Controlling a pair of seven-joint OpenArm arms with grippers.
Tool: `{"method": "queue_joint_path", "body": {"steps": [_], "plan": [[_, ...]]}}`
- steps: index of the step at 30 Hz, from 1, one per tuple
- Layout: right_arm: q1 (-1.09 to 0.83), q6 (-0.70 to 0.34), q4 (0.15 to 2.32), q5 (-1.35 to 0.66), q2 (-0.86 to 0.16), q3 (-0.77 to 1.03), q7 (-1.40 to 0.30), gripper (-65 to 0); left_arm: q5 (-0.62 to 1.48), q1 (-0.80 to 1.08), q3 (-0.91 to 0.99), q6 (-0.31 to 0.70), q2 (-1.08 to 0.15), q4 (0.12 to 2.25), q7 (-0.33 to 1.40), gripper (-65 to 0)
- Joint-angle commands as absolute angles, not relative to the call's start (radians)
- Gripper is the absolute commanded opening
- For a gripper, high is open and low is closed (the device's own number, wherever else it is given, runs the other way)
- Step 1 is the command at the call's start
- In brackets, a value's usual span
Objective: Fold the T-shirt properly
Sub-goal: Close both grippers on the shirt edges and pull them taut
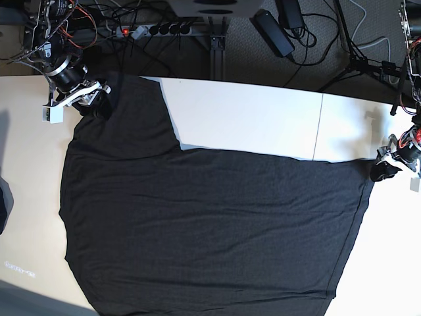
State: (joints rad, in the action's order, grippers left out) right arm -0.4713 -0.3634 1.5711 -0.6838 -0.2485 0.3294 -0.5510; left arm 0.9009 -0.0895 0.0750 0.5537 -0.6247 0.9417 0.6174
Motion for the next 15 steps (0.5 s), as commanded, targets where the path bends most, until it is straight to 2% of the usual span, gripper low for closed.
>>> {"method": "queue_joint_path", "body": {"steps": [1,7,13,15], "plan": [[-0.49,-0.393,1.557,-0.628,-0.247,0.319,-0.659,-35.9,0.86,-0.083,0.065,0.536,-0.606,0.934,0.721,-34.4],[-0.491,-0.393,1.557,-0.628,-0.247,0.319,-0.659,-35.9,0.829,-0.08,0.064,0.535,-0.546,0.934,0.73,-34.4],[-0.491,-0.393,1.557,-0.628,-0.247,0.319,-0.659,-35.9,0.812,-0.08,0.064,0.535,-0.541,0.934,0.73,-34.5],[-0.49,-0.392,1.557,-0.628,-0.246,0.319,-0.654,-36.0,0.805,-0.08,0.064,0.535,-0.541,0.934,0.73,-37.1]]}}
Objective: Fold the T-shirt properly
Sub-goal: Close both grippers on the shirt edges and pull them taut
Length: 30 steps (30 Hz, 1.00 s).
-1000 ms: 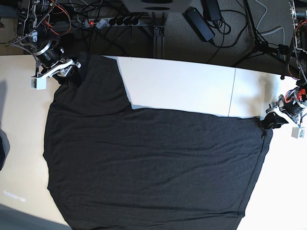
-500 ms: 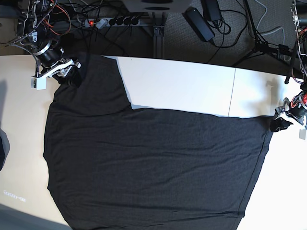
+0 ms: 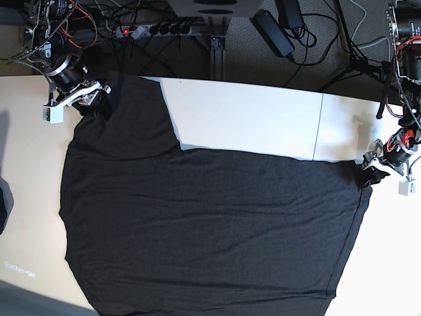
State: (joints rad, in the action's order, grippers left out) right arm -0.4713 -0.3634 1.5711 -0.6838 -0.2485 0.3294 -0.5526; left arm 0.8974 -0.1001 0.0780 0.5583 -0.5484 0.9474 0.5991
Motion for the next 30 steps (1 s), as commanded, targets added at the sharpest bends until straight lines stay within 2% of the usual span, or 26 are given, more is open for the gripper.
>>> {"method": "queue_joint_path", "body": {"steps": [1,2,5,6,17,24,30], "plan": [[-0.491,-0.392,1.557,-0.627,-0.246,0.319,-0.645,-36.9,0.803,-0.08,0.064,0.535,-0.541,0.934,0.729,-41.5],[-0.491,-0.392,1.557,-0.627,-0.247,0.319,-0.633,-41.1,0.799,-0.08,0.064,0.535,-0.541,0.934,0.722,-46.7],[-0.49,-0.393,1.557,-0.627,-0.246,0.319,-0.629,-63.9,0.78,-0.08,0.064,0.535,-0.541,0.934,0.662,-60.4],[-0.491,-0.392,1.557,-0.627,-0.246,0.319,-0.63,-65.0,0.769,-0.08,0.064,0.535,-0.541,0.934,0.641,-63.7],[-0.491,-0.392,1.558,-0.594,-0.246,0.319,-0.633,-65.0,0.657,-0.08,0.064,0.538,-0.544,0.934,0.601,-65.0],[-0.491,-0.393,1.567,-0.594,-0.247,0.321,-0.636,-65.0,0.662,-0.08,0.066,0.698,-0.583,0.934,0.577,-65.0],[-0.511,-0.401,1.574,-0.612,-0.247,0.361,-0.69,-65.0,0.752,-0.075,0.066,0.698,-0.632,0.934,0.574,-65.0]]}}
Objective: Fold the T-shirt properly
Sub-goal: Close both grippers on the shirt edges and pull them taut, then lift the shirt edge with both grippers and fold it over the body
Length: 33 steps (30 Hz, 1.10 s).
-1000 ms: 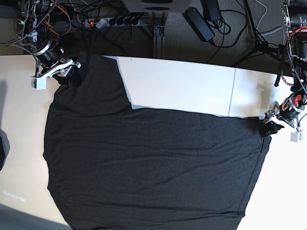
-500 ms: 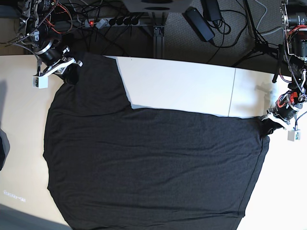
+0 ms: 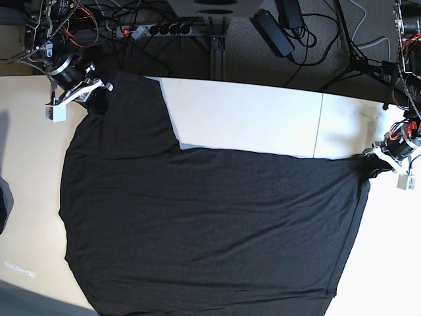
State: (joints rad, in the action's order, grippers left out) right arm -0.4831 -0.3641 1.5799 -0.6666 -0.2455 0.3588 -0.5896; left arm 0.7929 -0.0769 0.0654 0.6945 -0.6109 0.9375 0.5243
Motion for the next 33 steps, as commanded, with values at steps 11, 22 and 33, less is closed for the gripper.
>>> {"method": "queue_joint_path", "body": {"steps": [11,22,33], "plan": [[-0.616,-0.477,1.637,-0.807,-0.25,0.531,-0.744,-65.0,0.915,0.006,0.067,0.698,-0.688,0.937,0.626,-65.0],[-0.584,-0.498,1.781,-0.857,-0.308,0.598,-0.768,-65.0,1.037,-0.036,0.164,0.698,-0.691,1.085,0.716,-65.0],[-0.439,-0.498,1.807,-0.925,-0.383,0.631,-0.834,-65.0,1.074,-0.093,0.177,0.698,-0.713,1.121,0.711,-65.0]]}}
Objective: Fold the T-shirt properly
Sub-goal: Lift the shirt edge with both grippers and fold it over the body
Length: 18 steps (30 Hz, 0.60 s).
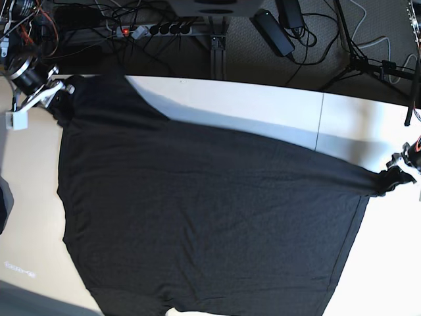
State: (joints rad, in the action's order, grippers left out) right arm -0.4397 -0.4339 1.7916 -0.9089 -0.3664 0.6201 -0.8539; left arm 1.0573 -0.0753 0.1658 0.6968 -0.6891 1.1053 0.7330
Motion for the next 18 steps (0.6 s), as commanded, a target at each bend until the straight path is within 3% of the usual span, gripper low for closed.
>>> {"method": "queue_joint_path", "body": {"steps": [1,8,18], "plan": [[-0.42,-0.498,1.807,-0.925,-0.386,0.631,-0.834,-65.0,1.073,-0.104,0.177,0.698,-0.709,1.12,0.711,-65.0],[-0.289,-0.498,1.759,-0.905,-0.395,0.63,-0.833,-65.0,1.043,-0.183,0.177,0.698,-0.698,1.119,0.71,-65.0],[-0.073,-0.5,1.605,-0.903,-0.502,0.578,-0.831,-65.0,0.926,-0.219,0.149,0.698,-0.689,1.117,0.624,-65.0]]}}
